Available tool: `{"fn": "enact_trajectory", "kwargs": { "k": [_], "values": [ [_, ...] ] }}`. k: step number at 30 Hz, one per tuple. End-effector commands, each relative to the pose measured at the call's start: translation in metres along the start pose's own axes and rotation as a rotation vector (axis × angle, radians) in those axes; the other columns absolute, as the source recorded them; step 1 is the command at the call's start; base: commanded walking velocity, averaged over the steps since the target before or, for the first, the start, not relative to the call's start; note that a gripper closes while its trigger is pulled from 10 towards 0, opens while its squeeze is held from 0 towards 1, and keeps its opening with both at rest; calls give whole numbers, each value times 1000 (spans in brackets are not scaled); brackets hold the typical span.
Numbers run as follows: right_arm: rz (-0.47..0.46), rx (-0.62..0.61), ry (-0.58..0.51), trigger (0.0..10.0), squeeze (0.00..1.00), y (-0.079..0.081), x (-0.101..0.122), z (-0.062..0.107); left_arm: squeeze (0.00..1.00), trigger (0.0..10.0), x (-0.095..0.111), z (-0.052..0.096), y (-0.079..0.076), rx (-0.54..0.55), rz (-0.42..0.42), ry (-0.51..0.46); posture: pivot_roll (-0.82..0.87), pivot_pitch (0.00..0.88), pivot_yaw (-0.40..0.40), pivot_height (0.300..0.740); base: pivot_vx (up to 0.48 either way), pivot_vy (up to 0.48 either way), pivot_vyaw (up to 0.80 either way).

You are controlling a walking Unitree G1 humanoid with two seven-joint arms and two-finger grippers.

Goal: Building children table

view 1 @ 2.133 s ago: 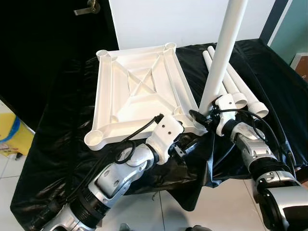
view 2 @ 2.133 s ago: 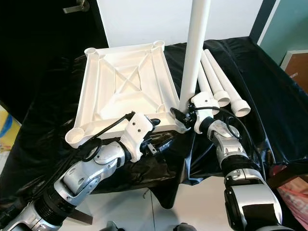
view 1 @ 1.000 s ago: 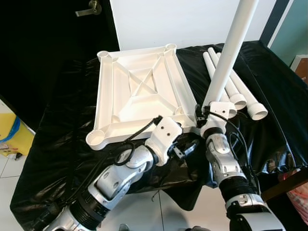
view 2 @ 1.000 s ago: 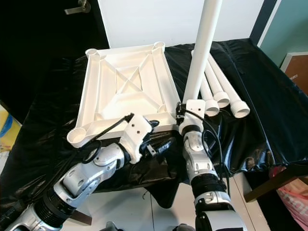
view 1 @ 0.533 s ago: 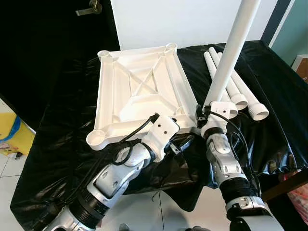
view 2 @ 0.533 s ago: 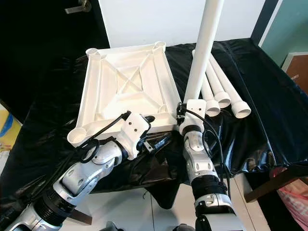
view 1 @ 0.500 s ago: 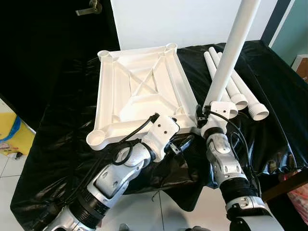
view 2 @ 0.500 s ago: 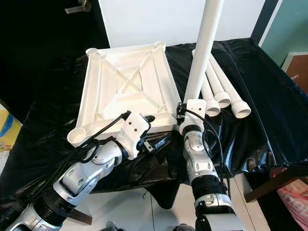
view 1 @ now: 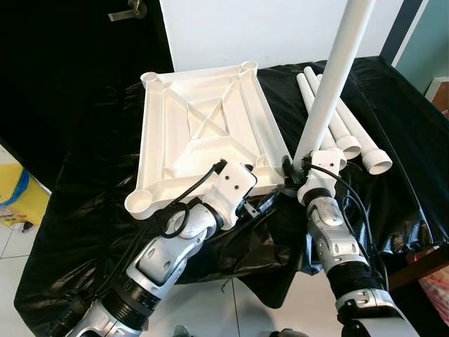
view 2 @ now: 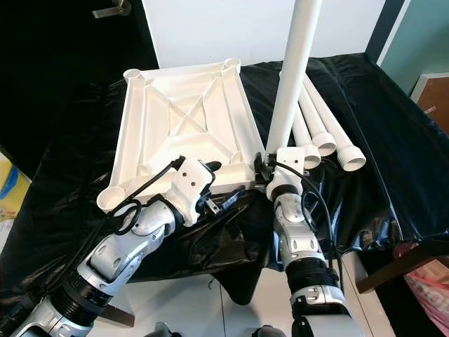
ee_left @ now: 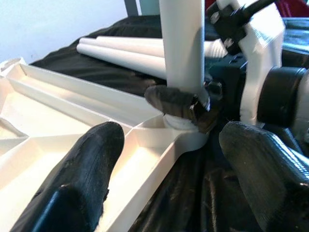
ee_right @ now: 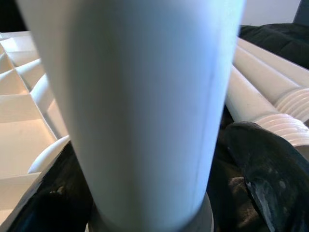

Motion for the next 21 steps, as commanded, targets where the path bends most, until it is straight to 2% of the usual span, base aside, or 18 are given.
{"fn": "enact_trajectory", "kwargs": {
  "k": [1,3,4,5,6,7,8,9,10,11,16,18,21],
  "values": [
    [-13,22,-4,10000,1000,-10,2,2,0,10000,1,0,2,-9,-21,-5,-80,74,38,740,0,0,0],
    [-13,22,-4,10000,1000,-10,2,2,0,10000,1,0,2,-9,-21,-5,-80,74,38,740,0,0,0],
    [-3,93,-3,10000,0,-11,3,2,0,10000,1,1,2,-14,-25,-8,-86,73,42,740,0,0,0],
    [29,167,-4,10000,0,-11,4,1,0,10000,1,0,1,-23,-29,-11,-93,72,48,740,0,0,0],
    [29,167,-4,10000,0,-11,4,1,0,10000,1,0,1,-23,-29,-11,-93,72,48,740,0,0,0],
    [57,252,6,10000,0,-10,4,0,0,10000,1,0,0,-36,-32,-14,-96,72,50,740,0,0,0],
    [57,252,6,10000,0,-10,4,0,0,10000,1,0,0,-36,-32,-14,-96,72,50,740,0,0,0],
    [78,328,13,10000,0,-8,4,0,0,10000,2,-1,-1,-47,-36,-16,-100,70,54,740,0,0,0],
    [78,328,13,10000,0,-8,4,0,0,10000,2,-1,-1,-47,-36,-16,-100,70,54,740,0,0,0],
    [100,393,24,10000,0,-5,3,-1,0,10000,2,-2,-2,-61,-34,-17,-102,70,55,740,0,0,0],
    [134,487,48,10000,0,-1,5,-5,0,10000,3,-3,-4,-94,-21,-23,-100,68,56,740,0,0,0],
    [166,551,76,10000,0,0,5,-9,0,10000,4,-1,-7,-139,-1,-27,-91,67,55,740,0,0,0],
    [177,568,87,10000,0,0,4,-9,0,10000,4,0,-9,-161,13,-27,-91,67,55,740,0,0,0]
  ]
}}
Point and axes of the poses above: a point about 5 cm out from each wrist's last joint towards the gripper, its own z axis pointing back from the gripper into the wrist, its own x axis along the axis of the wrist's last joint, y = z × x, the point moved 3 cm from there along -z, pointing out of the wrist towards the gripper, and after that the axes turned 5 degrees about -z, right-handed, at the moved point
